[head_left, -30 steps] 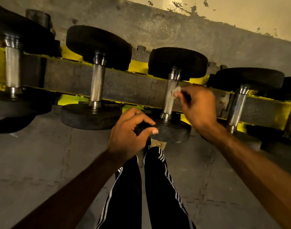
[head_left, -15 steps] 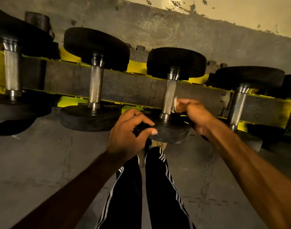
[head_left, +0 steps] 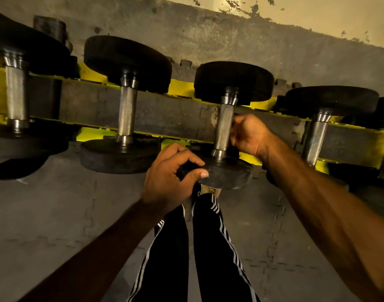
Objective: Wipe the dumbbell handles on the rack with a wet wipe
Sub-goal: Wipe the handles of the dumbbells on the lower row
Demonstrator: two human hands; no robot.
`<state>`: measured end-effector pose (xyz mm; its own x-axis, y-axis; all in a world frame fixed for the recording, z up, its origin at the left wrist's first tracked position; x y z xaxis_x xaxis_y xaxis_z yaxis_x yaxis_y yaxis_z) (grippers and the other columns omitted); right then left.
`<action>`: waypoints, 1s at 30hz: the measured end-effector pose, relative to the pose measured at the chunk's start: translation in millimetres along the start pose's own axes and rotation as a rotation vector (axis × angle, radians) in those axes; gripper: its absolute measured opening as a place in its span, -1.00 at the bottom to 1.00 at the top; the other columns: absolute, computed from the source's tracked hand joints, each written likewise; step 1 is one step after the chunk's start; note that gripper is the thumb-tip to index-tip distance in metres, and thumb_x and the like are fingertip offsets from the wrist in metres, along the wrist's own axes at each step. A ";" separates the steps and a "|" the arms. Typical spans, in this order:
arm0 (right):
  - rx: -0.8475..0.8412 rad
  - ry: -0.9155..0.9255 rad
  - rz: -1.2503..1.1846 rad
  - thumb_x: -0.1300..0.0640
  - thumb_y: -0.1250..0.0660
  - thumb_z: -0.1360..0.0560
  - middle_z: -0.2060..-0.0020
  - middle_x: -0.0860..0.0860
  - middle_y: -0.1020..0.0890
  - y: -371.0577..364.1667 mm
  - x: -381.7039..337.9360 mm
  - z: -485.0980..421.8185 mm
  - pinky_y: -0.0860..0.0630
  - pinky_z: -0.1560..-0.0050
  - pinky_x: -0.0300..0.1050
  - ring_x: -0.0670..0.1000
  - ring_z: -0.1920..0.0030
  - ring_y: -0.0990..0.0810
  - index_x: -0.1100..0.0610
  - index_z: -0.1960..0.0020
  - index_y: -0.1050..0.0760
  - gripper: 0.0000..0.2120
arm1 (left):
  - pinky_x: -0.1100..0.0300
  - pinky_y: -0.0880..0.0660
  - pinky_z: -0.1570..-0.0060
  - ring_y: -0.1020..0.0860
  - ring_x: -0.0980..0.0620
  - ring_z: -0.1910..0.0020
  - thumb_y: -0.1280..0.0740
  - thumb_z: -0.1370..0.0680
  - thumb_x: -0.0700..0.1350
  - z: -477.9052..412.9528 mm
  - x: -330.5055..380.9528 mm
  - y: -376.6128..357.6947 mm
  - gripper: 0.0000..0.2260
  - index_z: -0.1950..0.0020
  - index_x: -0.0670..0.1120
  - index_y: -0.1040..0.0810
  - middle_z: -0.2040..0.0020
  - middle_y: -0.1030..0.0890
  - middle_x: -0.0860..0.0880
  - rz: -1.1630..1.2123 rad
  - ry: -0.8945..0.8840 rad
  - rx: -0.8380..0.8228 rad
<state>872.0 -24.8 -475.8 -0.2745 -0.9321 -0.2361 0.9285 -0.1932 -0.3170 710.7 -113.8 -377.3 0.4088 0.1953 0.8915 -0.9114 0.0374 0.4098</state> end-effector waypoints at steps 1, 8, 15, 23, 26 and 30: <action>0.008 0.004 -0.113 0.25 -0.06 -0.52 0.19 0.11 -0.71 -3.8 -2.6 -4.6 -0.63 0.07 -0.11 0.03 0.20 -0.71 0.23 0.08 -0.67 -0.62 | -0.09 -0.56 0.09 -0.59 -0.07 0.00 -0.49 -0.41 0.04 0.3 -0.5 0.1 -0.83 0.07 0.00 -0.68 0.05 -0.57 0.05 -0.003 0.003 0.000; -0.115 -0.009 -0.120 0.23 -0.15 -0.50 0.17 0.07 -0.71 0.8 22.1 -1.8 -0.59 0.07 -0.13 -0.02 0.20 -0.68 0.19 -0.05 -0.60 -0.72 | -0.07 -0.56 0.06 -0.58 -0.04 -0.01 -0.49 -0.40 0.06 -2.3 0.5 0.3 -0.83 0.07 0.04 -0.66 0.05 -0.56 0.09 -0.008 0.008 -0.019; 0.131 0.216 0.405 0.28 -0.27 -0.59 0.28 -0.03 -0.67 32.9 -9.3 10.2 -0.47 0.42 -0.28 -0.04 0.27 -0.57 0.13 -0.01 -0.57 -0.87 | -0.08 -0.56 0.08 -0.59 -0.04 -0.02 -0.48 -0.41 0.08 0.4 -1.2 -0.4 -0.83 0.06 0.05 -0.66 0.03 -0.56 0.08 -0.007 0.021 -0.013; 0.109 1.094 1.166 0.27 -0.54 -0.40 0.11 0.07 -0.66 -16.8 -38.3 93.3 -0.60 0.09 -0.15 0.01 0.10 -0.65 0.18 0.00 -0.69 -0.81 | -0.06 -0.55 0.07 -0.59 -0.03 0.00 -0.50 -0.40 0.06 -1.6 0.0 0.0 -0.82 0.07 0.03 -0.67 0.05 -0.57 0.07 -0.005 -0.002 -0.006; 0.066 1.302 1.480 0.21 -0.44 -0.51 0.01 0.10 -0.62 -47.9 -41.1 98.7 -0.57 0.08 -0.10 0.05 0.04 -0.61 0.18 -0.08 -0.68 -0.84 | -0.06 -0.56 0.07 -0.59 -0.03 0.00 -0.50 -0.41 0.07 -2.2 -0.1 -0.1 -0.82 0.07 0.01 -0.67 0.05 -0.57 0.07 -0.010 -0.005 -0.015; 0.183 1.243 1.902 0.08 -0.29 -0.57 -0.15 0.04 -0.60 -76.4 -42.3 85.5 -0.53 0.08 -0.06 0.13 -0.14 -0.58 0.06 -0.16 -0.63 -0.78 | -0.06 -0.56 0.06 -0.58 -0.02 -0.01 -0.49 -0.41 0.08 -2.4 -0.8 -1.2 -0.82 0.07 0.03 -0.67 0.05 -0.57 0.07 -0.012 0.007 -0.040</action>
<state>834.1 3.2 -363.0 0.7550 0.5534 -0.3517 0.2087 0.3056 0.9290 711.4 -111.7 -379.0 0.4194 0.2012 0.8852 -0.9077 0.0787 0.4122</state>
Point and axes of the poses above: each hand's wrist, its own z-axis away from the middle knuckle, its own y-axis out of the back of the hand, x = y × z, the point moved 9 cm from there along -z, towards the middle knuckle
